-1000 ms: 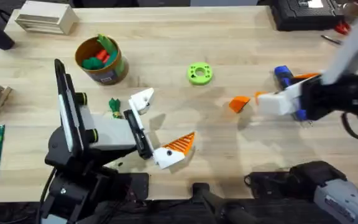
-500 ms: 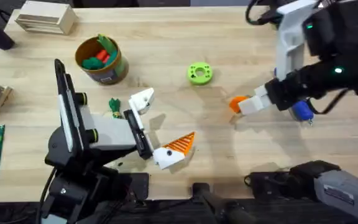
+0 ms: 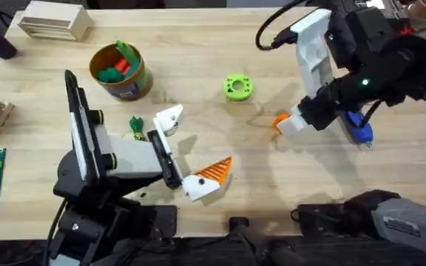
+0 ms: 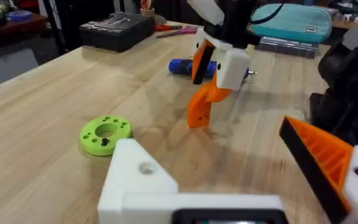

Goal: Pick up the gripper from the table and insert it into the empty holder that is missing its gripper. Then pick up a screw, insert it into the mounting hole, and use the screwdriver to tighten it. Finally, clean up the table by picking up the vegetable and placing it into the bucket.

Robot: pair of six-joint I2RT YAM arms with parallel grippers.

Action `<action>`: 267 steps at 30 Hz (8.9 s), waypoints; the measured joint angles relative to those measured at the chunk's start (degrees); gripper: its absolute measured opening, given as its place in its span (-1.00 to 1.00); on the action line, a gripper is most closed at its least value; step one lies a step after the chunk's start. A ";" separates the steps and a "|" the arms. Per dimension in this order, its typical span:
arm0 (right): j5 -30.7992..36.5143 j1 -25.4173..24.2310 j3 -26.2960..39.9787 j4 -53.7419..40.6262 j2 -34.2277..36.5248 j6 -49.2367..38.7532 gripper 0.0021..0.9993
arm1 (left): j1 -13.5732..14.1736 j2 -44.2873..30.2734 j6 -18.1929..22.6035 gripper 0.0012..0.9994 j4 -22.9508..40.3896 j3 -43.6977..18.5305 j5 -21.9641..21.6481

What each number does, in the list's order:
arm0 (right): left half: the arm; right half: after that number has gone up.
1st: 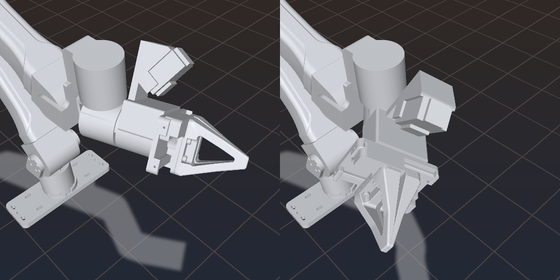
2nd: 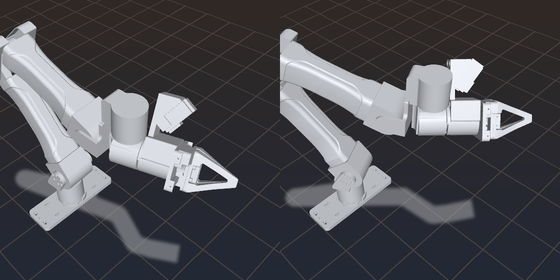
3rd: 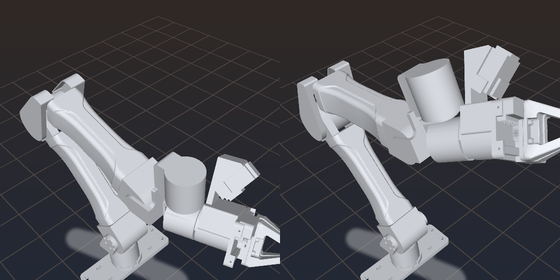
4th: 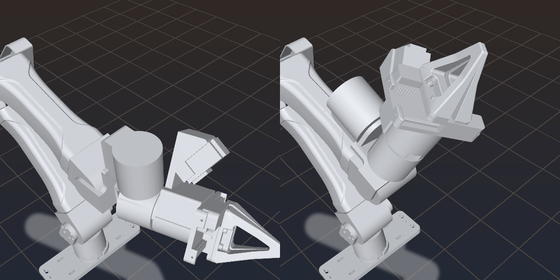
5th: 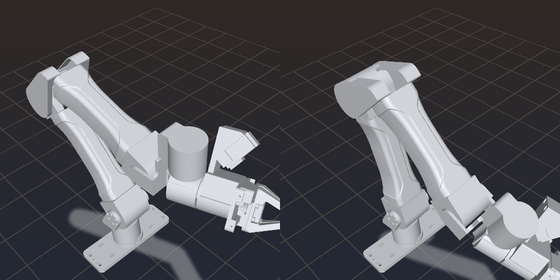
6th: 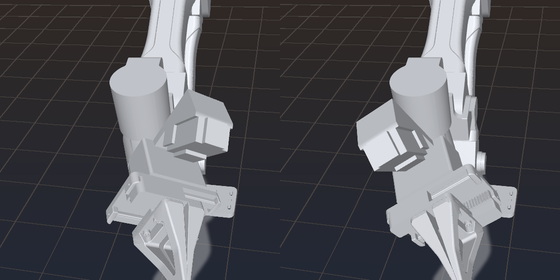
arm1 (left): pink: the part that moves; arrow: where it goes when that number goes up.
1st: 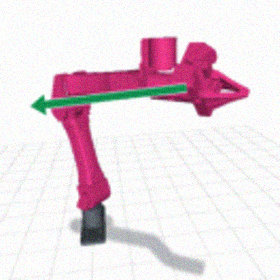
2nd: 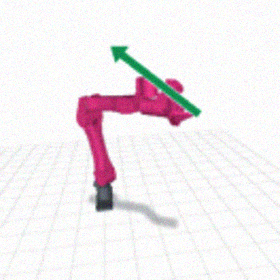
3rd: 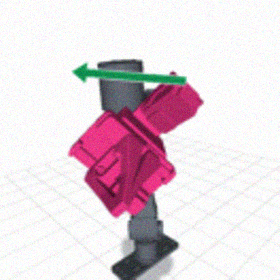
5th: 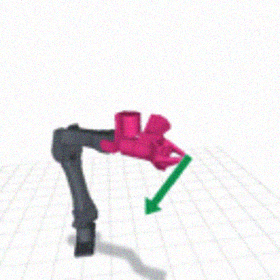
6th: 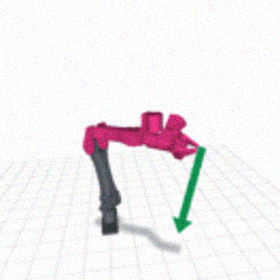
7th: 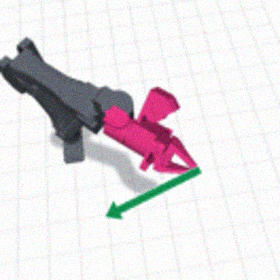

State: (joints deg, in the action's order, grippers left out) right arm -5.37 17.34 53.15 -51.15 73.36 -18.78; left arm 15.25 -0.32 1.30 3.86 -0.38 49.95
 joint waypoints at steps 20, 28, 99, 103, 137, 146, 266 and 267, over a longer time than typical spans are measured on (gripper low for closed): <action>0.22 0.65 5.48 -5.03 -1.80 -0.75 -0.97 | 0.00 0.00 0.00 0.98 0.00 0.00 0.00; -6.67 -8.13 6.51 1.30 -17.15 5.10 -0.97 | 0.00 0.02 0.00 0.97 0.00 0.00 0.00; -66.88 12.21 -8.96 78.76 21.98 83.76 -0.97 | -0.17 0.00 -5.96 0.98 -0.04 0.02 -2.01; -66.13 12.66 -8.96 79.63 22.12 84.83 -0.98 | -0.28 0.00 -6.28 0.97 -0.04 0.02 -2.25; -53.37 17.09 -8.82 85.00 21.86 86.54 -0.69 | -1.49 -0.68 -7.06 0.98 -0.42 0.02 -8.77; -53.02 17.88 -9.02 87.85 22.75 86.36 -0.03 | -0.92 0.03 -5.62 0.98 -0.46 0.02 -7.15; -22.46 0.26 23.60 25.60 23.50 28.91 0.77 | 0.00 0.22 -5.16 0.98 0.00 0.02 0.00; -20.73 0.83 23.98 25.39 23.50 26.63 0.77 | 0.00 0.22 -5.16 0.97 0.00 0.02 0.00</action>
State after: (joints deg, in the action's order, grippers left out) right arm -26.10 18.17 77.12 -25.77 96.86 7.85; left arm 15.25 -0.10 -3.86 3.86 -0.36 49.95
